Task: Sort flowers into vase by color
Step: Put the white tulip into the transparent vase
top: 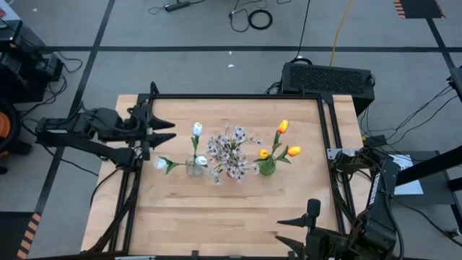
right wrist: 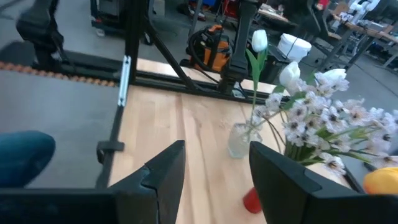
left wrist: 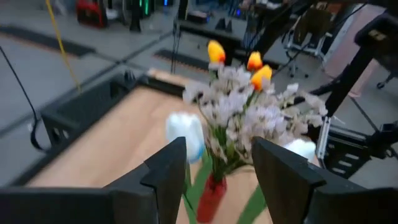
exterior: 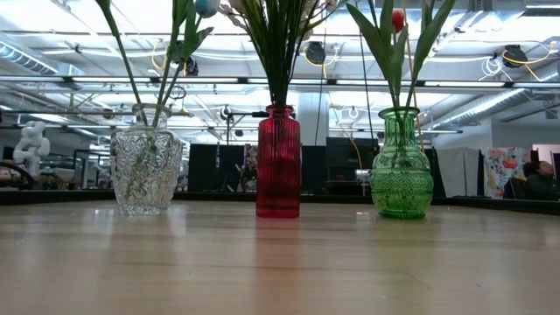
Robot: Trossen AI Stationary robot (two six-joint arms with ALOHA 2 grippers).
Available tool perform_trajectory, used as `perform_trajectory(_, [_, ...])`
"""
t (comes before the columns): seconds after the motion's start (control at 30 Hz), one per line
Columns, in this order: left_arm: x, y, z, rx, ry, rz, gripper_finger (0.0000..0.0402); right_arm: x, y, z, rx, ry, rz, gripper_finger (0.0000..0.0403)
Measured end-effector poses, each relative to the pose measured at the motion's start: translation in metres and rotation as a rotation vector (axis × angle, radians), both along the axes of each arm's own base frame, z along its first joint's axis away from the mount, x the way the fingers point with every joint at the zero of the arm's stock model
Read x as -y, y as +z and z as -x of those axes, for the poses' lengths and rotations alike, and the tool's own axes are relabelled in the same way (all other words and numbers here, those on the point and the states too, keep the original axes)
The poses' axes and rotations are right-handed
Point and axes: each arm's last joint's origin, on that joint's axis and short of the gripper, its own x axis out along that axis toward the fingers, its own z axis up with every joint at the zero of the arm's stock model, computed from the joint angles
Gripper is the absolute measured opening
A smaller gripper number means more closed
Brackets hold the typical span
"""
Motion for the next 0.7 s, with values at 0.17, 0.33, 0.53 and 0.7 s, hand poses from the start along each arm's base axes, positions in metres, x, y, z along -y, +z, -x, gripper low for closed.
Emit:
perform_trajectory(0.17, [-0.001, 0.004, 0.001, 0.035, 0.006, -0.065, 0.0189, 0.008, -0.005, 0.004, -0.034, -0.036, 0.046, 0.0168])
perform_trajectory(0.33, [0.000, -0.001, -0.005, 0.017, 0.009, -0.079, 0.0189, 0.019, -0.005, 0.014, -0.069, -0.063, 0.071, 0.0145])
perform_trajectory(0.53, [0.001, -0.005, -0.010, 0.057, 0.010, -0.112, 0.0166, 0.045, 0.014, 0.037, -0.094, -0.072, 0.050, 0.0086])
perform_trajectory(0.7, [0.003, -0.006, -0.014, 0.094, -0.060, -0.131, 0.0092, 0.063, 0.033, 0.055, -0.075, -0.038, 0.025, 0.0022])
